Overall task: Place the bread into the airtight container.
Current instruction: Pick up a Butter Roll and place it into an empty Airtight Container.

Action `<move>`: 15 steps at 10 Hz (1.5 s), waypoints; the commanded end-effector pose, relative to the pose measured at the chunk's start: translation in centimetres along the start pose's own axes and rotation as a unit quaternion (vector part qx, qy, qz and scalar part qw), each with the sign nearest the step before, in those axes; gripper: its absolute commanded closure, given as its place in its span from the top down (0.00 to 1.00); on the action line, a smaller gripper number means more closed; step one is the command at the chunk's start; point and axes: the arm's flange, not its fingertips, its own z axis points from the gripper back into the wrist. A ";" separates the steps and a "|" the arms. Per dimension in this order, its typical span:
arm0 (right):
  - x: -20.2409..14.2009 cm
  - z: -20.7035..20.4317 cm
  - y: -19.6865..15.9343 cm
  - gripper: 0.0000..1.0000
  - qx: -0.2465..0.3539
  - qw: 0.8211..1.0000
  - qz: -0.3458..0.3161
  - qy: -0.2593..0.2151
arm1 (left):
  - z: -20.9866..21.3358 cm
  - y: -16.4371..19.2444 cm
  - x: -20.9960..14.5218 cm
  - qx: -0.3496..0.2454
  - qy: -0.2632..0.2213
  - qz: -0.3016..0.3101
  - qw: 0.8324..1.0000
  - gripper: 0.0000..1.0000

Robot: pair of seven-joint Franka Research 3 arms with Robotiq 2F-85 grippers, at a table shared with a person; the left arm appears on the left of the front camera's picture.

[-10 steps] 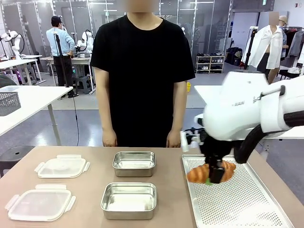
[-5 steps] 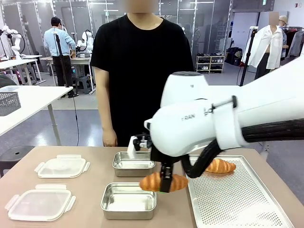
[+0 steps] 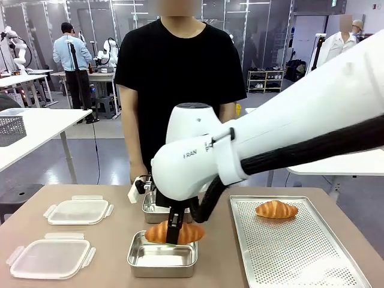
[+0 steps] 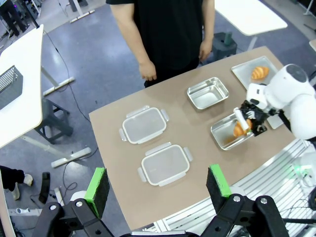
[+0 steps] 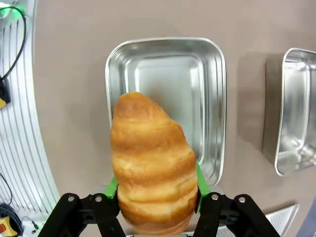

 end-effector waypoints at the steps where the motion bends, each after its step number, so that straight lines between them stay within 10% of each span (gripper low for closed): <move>1: 2.5 -1.1 -0.8 0.60 0.002 1.000 -0.023 0.002 | 0.1 0.0 0.0 -0.002 0.000 0.001 1.000 1.00; 7: 3.2 -5.6 -1.7 0.60 0.010 0.999 -0.035 0.019 | 0.1 0.0 0.0 -0.002 0.000 0.001 1.000 1.00; 12: 3.1 -6.0 -1.4 0.96 0.002 0.999 -0.021 0.027 | 0.1 0.0 0.0 -0.002 0.000 0.001 1.000 1.00; 15: 2.8 -5.4 -1.2 1.00 0.000 1.000 -0.020 0.024 | 0.1 0.0 0.0 -0.002 0.000 0.001 1.000 1.00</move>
